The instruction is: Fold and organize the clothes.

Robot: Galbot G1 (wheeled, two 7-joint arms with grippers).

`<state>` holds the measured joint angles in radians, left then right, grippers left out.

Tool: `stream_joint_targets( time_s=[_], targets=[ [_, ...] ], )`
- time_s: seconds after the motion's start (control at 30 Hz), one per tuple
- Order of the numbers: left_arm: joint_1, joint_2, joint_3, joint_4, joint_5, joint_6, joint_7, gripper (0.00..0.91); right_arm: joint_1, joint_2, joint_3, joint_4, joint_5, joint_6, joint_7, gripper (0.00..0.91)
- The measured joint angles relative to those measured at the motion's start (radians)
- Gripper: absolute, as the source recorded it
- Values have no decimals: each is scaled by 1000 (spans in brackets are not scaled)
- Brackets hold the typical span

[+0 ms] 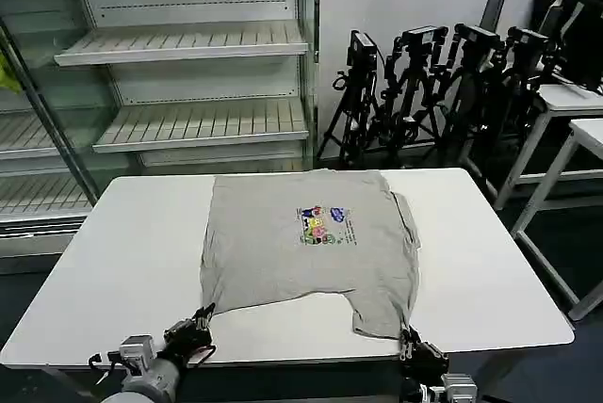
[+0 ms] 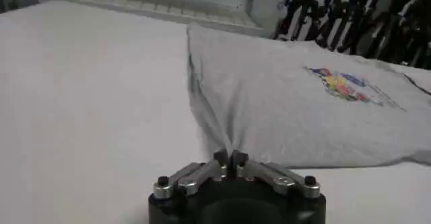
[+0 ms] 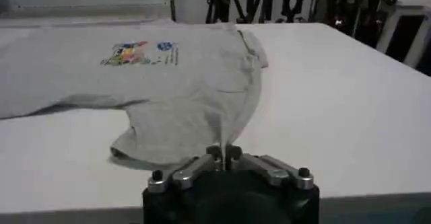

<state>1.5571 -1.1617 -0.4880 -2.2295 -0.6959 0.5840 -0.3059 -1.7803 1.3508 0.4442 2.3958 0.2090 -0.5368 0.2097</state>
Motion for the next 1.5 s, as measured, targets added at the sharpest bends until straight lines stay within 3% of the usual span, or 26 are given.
stream_joint_targets(
  time_s=[0.3, 0.6, 1.07, 1.5],
  targets=[
    [83, 20, -57, -164, -27, 0, -4, 20, -76, -32, 42, 121, 18, 29, -4, 0],
    [103, 59, -145, -260, -93, -5, -4, 20, -8, -72, 89, 141, 79, 75, 12, 0],
    [-92, 117, -124, -125, -229, -7, 18, 20, 320, -181, 79, -62, 241, 87, 51, 0],
    [-337, 152, -30, 90, -240, -7, 20, 20, 667, -249, -30, -348, 320, 36, 50, 0]
  ],
)
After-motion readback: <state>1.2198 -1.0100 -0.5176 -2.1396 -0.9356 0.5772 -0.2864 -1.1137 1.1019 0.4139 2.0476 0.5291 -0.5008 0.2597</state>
